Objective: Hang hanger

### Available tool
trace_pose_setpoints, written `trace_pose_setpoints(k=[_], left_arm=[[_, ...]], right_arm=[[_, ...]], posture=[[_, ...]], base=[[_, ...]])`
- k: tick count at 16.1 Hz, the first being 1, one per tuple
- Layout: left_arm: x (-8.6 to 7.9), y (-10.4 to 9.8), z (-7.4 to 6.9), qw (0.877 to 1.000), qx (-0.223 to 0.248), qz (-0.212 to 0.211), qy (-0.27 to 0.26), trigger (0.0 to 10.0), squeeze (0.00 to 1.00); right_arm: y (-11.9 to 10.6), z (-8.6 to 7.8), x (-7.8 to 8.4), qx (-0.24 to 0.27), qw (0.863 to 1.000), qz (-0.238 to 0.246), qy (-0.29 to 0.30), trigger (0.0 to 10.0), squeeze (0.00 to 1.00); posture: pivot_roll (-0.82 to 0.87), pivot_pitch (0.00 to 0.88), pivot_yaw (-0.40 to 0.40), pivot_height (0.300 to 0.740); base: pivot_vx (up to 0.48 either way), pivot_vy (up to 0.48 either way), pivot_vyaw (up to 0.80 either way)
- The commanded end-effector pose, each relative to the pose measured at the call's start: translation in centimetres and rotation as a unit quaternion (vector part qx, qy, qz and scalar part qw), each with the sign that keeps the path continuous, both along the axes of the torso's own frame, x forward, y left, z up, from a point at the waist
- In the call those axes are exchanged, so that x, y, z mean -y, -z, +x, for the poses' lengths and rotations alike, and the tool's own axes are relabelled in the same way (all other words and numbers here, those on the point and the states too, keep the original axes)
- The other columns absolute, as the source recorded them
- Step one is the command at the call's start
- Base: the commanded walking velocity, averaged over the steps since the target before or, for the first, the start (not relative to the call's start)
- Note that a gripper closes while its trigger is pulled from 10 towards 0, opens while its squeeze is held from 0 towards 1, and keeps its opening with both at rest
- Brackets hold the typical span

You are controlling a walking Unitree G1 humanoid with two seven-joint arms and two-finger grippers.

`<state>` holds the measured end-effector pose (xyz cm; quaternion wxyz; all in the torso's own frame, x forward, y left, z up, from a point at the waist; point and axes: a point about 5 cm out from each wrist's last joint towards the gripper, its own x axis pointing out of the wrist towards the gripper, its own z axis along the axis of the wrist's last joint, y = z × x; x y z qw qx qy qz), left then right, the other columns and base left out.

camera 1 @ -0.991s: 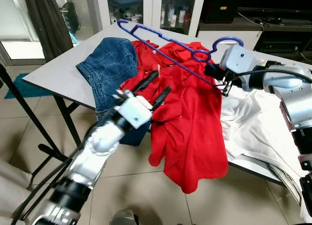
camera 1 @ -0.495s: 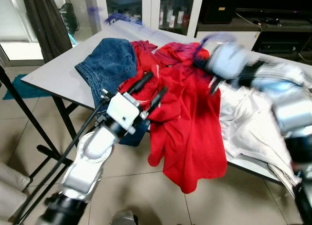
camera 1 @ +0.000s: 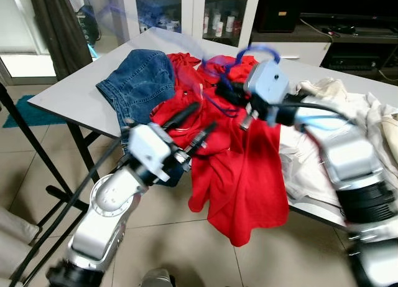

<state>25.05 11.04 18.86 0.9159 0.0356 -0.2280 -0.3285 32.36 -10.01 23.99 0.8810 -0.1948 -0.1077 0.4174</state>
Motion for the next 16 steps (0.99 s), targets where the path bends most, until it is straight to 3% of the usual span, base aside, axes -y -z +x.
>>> trace_pose_setpoints(k=[1, 3, 5, 11, 16], left_arm=[[-0.7, -0.5, 0.0, 0.999, -0.007, -0.045, -0.023, 10.0, 0.10], [-1.4, 0.3, -0.6, 0.989, -0.051, -0.125, -0.059, 10.0, 0.09], [-1.8, 1.3, -0.9, 0.983, -0.071, -0.141, -0.092, 10.0, 0.09], [-3.0, 2.8, -1.3, 0.973, -0.101, -0.147, -0.148, 10.0, 0.08], [-2.8, 3.3, -1.4, 0.976, -0.106, -0.117, -0.150, 10.0, 0.07]], right_arm=[[0.1, -0.1, 0.2, -0.004, 0.999, 0.038, 0.018, 10.0, 0.00], [1.4, -1.3, -1.2, -0.024, 0.998, 0.065, 0.001, 10.0, 0.00], [2.6, -1.6, -1.5, -0.040, 0.997, 0.060, -0.004, 10.0, 0.00], [4.7, -1.7, -0.9, -0.070, 0.996, 0.063, 0.001, 10.0, 0.00], [6.6, -2.3, -1.0, -0.093, 0.994, 0.055, -0.021, 10.0, 0.00]], posture=[[0.25, 0.000, -0.045, 0.740], [0.26, 0.000, -0.048, 0.740], [0.27, 0.000, -0.050, 0.740], [0.28, 0.000, -0.057, 0.740], [0.28, 0.000, -0.049, 0.740]], base=[[0.000, 0.000, 0.00], [0.000, 0.000, 0.00], [0.000, 0.000, 0.00], [0.000, 0.000, 0.00], [0.000, 0.000, 0.79]])
